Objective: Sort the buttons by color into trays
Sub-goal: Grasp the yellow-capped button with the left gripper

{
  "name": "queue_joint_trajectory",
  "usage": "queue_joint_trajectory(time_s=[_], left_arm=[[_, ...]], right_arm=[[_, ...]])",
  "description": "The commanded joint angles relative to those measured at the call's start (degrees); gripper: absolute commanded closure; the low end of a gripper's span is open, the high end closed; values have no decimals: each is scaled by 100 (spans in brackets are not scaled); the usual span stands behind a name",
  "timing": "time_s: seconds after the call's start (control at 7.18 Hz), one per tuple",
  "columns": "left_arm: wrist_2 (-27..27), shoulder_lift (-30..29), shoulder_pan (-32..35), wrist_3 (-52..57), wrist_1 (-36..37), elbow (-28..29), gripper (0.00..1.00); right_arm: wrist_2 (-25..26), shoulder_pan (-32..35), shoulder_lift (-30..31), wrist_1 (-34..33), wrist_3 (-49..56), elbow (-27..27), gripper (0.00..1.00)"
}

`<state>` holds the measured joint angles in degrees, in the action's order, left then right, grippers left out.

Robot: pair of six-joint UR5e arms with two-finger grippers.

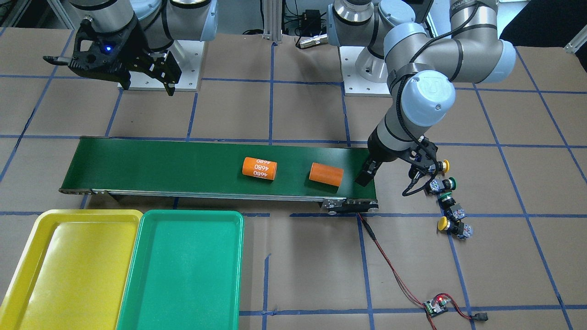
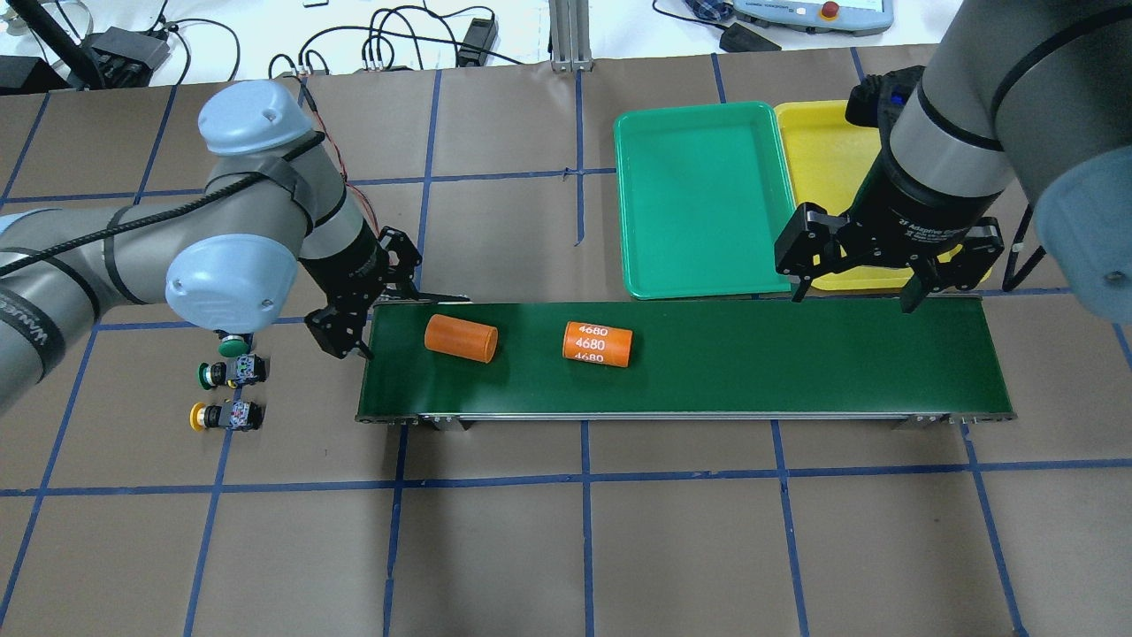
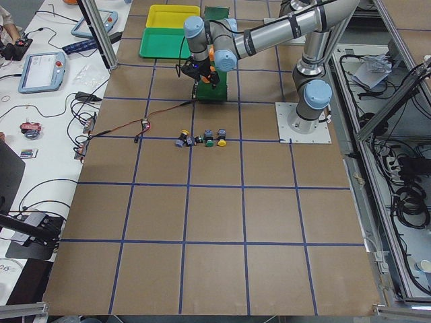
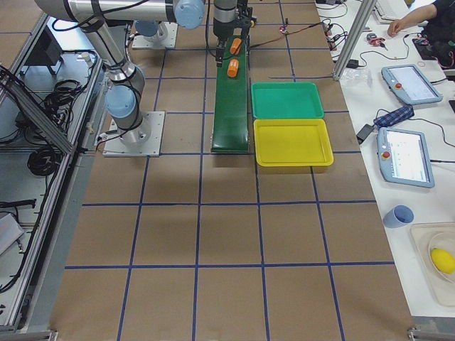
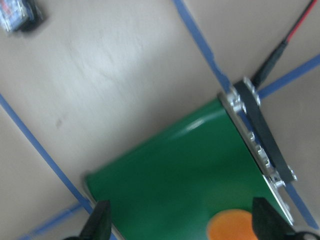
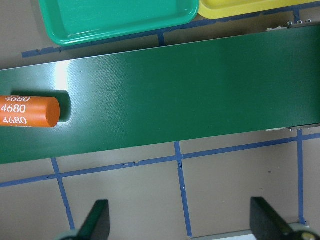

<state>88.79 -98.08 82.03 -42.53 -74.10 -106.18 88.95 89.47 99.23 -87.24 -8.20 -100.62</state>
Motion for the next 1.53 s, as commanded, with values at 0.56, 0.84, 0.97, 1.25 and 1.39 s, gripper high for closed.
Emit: queue_joint_trajectory(time_s=[0.56,0.84,0.97,1.25,1.39], left_arm=[[7,-1904,-1470,3915,1016,1652,0],[33,-2268,-1505,4235,1495,1549,0],[16,-2329,-1575,4148,1573,1287,0],[33,-2321,-1716,4226,2179,882,0],[24,-2330,-1760,4148,2207,802,0]], right_arm=[[0,0,44,23,3,-28,0],[0,0,27,-4,-6,-36,0],[0,0,35,-4,2,-36,0],[-9,0,44,-12,-6,-36,0],[-9,0,35,-39,2,-45,0]])
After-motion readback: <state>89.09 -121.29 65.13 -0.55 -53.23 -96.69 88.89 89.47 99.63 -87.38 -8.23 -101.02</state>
